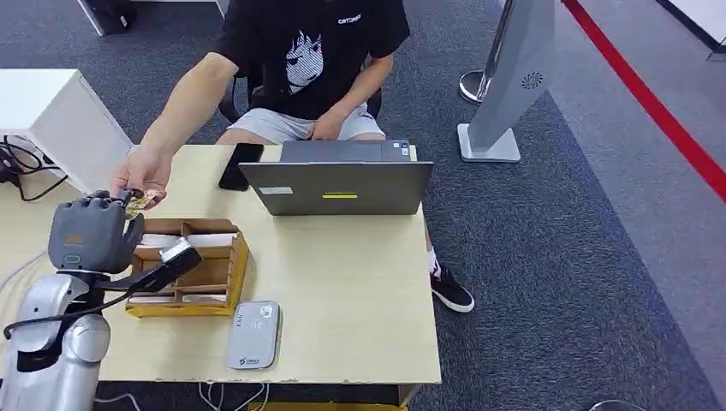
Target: Pass the card to the sensor for recognition and then transmit it.
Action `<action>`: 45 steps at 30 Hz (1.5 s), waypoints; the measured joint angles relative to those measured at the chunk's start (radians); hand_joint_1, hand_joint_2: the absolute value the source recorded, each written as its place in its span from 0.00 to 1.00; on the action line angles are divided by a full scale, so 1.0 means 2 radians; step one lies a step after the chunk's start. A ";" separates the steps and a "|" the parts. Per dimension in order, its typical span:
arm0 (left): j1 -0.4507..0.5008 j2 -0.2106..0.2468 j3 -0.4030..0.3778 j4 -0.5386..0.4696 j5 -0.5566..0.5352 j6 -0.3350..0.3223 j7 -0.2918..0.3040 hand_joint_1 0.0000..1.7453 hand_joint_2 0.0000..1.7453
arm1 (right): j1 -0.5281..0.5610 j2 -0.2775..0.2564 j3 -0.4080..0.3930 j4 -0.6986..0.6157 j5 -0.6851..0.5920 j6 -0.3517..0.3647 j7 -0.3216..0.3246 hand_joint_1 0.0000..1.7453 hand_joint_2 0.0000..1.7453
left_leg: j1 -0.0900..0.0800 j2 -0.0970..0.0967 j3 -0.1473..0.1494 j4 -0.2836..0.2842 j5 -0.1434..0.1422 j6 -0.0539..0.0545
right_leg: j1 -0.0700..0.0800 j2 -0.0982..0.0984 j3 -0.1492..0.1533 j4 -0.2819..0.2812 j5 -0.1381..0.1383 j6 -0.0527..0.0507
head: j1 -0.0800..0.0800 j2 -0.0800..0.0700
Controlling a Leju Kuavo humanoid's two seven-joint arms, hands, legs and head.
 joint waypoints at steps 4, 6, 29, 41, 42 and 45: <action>0.003 -0.004 0.007 0.000 0.008 0.012 -0.005 0.00 1.00 | 0.000 0.000 0.000 0.000 0.000 -0.001 0.001 0.00 1.00 | 0.000 0.000 0.000 0.000 0.000 0.000 | 0.000 0.000 0.000 0.000 0.000 0.000 | 0.000 0.000; 0.009 -0.007 0.014 -0.002 0.013 0.022 -0.011 0.00 1.00 | 0.000 0.000 0.000 0.000 0.000 -0.002 0.001 0.00 1.00 | 0.000 0.000 0.000 0.000 0.000 0.000 | 0.000 0.000 0.000 0.000 0.000 0.000 | 0.000 0.000; 0.308 -0.141 0.143 -0.291 0.571 -0.244 -0.257 0.00 1.00 | 0.002 0.010 -0.049 0.000 -0.042 -0.050 0.013 0.00 1.00 | 0.000 0.000 0.000 0.000 -0.003 0.001 | 0.000 0.001 0.000 0.000 -0.002 0.001 | 0.000 0.000; 0.319 -0.216 0.362 -0.106 0.625 -0.721 -0.257 0.00 1.00 | 0.006 0.019 -0.040 0.000 0.045 -0.077 0.058 0.00 1.00 | 0.000 0.000 0.001 0.000 -0.003 0.001 | 0.000 0.000 0.001 0.000 -0.002 0.001 | 0.000 0.000; 0.319 -0.215 0.366 -0.094 0.630 -0.720 -0.257 0.00 1.00 | 0.007 0.019 -0.038 0.000 0.049 -0.077 0.057 0.00 1.00 | 0.000 0.000 0.001 0.000 -0.003 0.001 | 0.000 0.000 0.001 0.000 -0.002 0.001 | 0.000 0.000; 0.319 -0.197 0.367 -0.012 0.633 -0.721 -0.257 0.00 1.00 | 0.007 0.019 -0.031 0.000 0.058 -0.074 0.050 0.00 1.00 | 0.000 0.000 0.001 0.000 -0.003 0.001 | 0.000 0.000 0.001 0.000 -0.003 0.000 | 0.000 0.000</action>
